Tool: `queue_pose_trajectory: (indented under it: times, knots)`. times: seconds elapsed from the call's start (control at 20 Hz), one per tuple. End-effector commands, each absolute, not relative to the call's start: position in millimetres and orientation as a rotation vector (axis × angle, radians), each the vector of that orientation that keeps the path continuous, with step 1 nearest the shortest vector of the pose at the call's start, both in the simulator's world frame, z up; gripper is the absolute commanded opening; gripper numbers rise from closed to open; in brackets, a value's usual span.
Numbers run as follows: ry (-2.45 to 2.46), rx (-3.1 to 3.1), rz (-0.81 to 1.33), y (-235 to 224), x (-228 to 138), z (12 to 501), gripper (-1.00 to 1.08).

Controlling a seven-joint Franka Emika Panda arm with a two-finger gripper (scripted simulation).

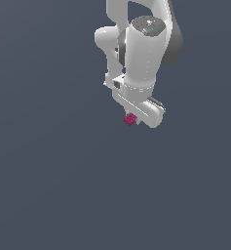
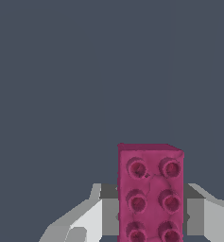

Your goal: Pick up the object and move it to a goal position.

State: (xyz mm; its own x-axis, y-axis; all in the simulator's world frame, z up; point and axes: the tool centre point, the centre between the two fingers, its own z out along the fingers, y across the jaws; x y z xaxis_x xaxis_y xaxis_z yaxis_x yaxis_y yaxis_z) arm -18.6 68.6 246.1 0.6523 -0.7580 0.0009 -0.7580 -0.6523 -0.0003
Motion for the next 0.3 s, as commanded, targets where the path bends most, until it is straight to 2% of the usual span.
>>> queue_pose_trajectory:
  times: [0.0, 0.25]
  knots:
    - [-1.310, 2.855, 0.000, 69.9, -16.7, 250.7, -1.00]
    - [-1.310, 2.855, 0.000, 69.9, -16.0, 250.1, -1.00]
